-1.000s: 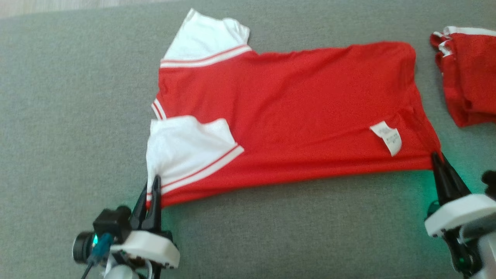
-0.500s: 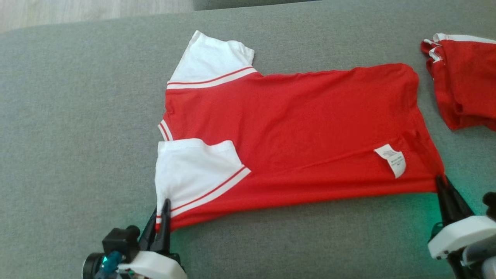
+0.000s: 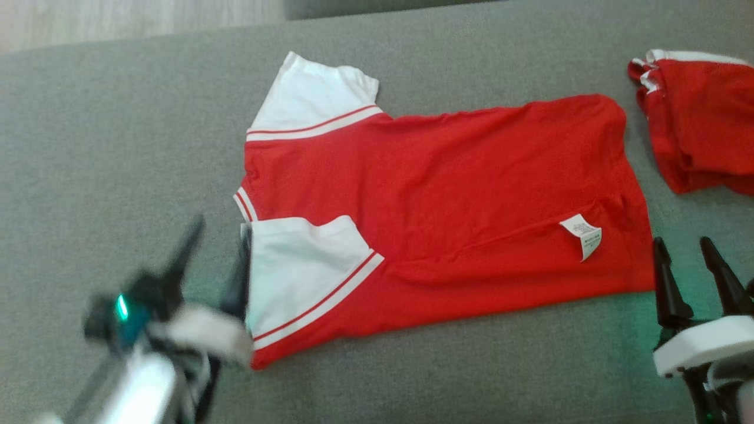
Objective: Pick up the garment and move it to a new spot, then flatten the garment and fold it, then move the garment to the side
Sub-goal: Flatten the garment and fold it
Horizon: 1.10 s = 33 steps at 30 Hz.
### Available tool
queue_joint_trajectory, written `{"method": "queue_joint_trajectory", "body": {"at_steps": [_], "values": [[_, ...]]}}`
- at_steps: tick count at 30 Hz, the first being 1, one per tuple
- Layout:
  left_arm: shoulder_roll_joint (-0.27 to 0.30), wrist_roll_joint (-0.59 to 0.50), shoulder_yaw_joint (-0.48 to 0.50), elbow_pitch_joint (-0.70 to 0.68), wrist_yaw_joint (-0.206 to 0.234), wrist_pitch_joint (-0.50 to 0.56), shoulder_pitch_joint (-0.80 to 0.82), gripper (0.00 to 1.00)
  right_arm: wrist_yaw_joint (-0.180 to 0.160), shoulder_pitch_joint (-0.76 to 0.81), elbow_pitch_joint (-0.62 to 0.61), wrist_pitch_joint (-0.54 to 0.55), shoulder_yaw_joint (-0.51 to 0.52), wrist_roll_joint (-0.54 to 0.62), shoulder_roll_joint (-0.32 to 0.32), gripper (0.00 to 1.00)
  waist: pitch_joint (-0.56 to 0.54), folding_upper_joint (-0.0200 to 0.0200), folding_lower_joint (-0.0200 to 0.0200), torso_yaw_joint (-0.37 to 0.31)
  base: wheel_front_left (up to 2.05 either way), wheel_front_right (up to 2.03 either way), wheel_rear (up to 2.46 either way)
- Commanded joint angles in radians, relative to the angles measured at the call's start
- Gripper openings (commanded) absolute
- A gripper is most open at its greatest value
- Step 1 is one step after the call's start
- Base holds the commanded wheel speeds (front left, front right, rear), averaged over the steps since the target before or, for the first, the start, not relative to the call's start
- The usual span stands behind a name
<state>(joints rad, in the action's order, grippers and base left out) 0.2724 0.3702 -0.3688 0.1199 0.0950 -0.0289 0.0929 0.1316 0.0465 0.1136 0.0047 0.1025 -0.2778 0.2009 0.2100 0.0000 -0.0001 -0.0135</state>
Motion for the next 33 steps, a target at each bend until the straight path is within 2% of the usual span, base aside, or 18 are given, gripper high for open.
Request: {"method": "queue_joint_trajectory", "body": {"at_steps": [1, 6, 8, 10, 13, 16, 17, 20, 26, 33], "values": [[0.035, -0.014, 0.047, -0.048, -0.011, 0.015, 0.098, 1.0, -0.001, -0.026, -0.043, -0.011, -0.025, 0.009, 0.011, 1.0, 0.016, 0.0, 0.0001, -0.006, 0.0, 0.0, 0.0], [0.087, -0.026, 0.044, -0.035, -0.077, 0.12, 0.33, 1.0, -0.001, -0.068, -0.064, -0.013, -0.055, 0.009, 0.014, 1.0, 0.079, 0.0, 0.0001, -0.022, 0.0, 0.0, 0.0], [0.102, -0.019, 0.022, -0.004, -0.14, 0.165, 0.433, 1.0, -0.001, -0.089, -0.073, -0.01, -0.068, 0.013, 0.018, 1.0, 0.114, 0.0, 0.0001, -0.032, 0.0, 0.0, 0.0], [0.11, -0.004, 0.002, 0.038, -0.181, 0.217, 0.536, 1.0, -0.001, -0.11, -0.083, -0.008, -0.079, 0.016, 0.021, 1.0, 0.151, 0.0, 0.0001, -0.043, 0.0, 0.0, 0.0], [0.123, 0.031, -0.027, 0.118, -0.211, 0.294, 0.679, 1.0, -0.001, -0.139, -0.097, -0.008, -0.097, 0.017, 0.022, 1.0, 0.202, 0.0, 0.0001, -0.064, 0.0, 0.0, 0.0], [0.149, 0.093, -0.073, 0.236, -0.224, 0.399, 0.834, 1.0, -0.001, -0.167, -0.104, -0.007, -0.119, 0.016, 0.02, 1.0, 0.261, 0.0, 0.0001, -0.096, 0.0, 0.0, 0.0], [0.169, 0.128, -0.119, 0.278, -0.225, 0.446, 0.892, 1.0, -0.001, -0.175, -0.104, -0.009, -0.127, 0.016, 0.02, 1.0, 0.283, 0.0, 0.0001, -0.113, 0.0, 0.0, 0.0], [0.201, 0.182, -0.178, 0.33, -0.225, 0.493, 0.961, 1.0, -0.001, -0.18, -0.103, -0.016, -0.134, 0.014, 0.016, 1.0, 0.311, 0.0, 0.0001, -0.135, 0.0, 0.0, 0.0], [0.252, 0.212, -0.232, 0.44, -0.225, 0.507, 1.056, 1.0, -0.001, -0.186, -0.09, -0.038, -0.145, 0.008, 0.002, 1.0, 0.35, 0.0, 0.0001, -0.178, 0.0, 0.0, 0.0], [0.272, 0.237, -0.249, 0.541, -0.226, 0.529, 1.108, 1.0, -0.001, -0.2, -0.071, -0.061, -0.152, 0.005, -0.007, 1.0, 0.387, 0.0, 0.0001, -0.215, 0.0, 0.0, 0.0]]}}
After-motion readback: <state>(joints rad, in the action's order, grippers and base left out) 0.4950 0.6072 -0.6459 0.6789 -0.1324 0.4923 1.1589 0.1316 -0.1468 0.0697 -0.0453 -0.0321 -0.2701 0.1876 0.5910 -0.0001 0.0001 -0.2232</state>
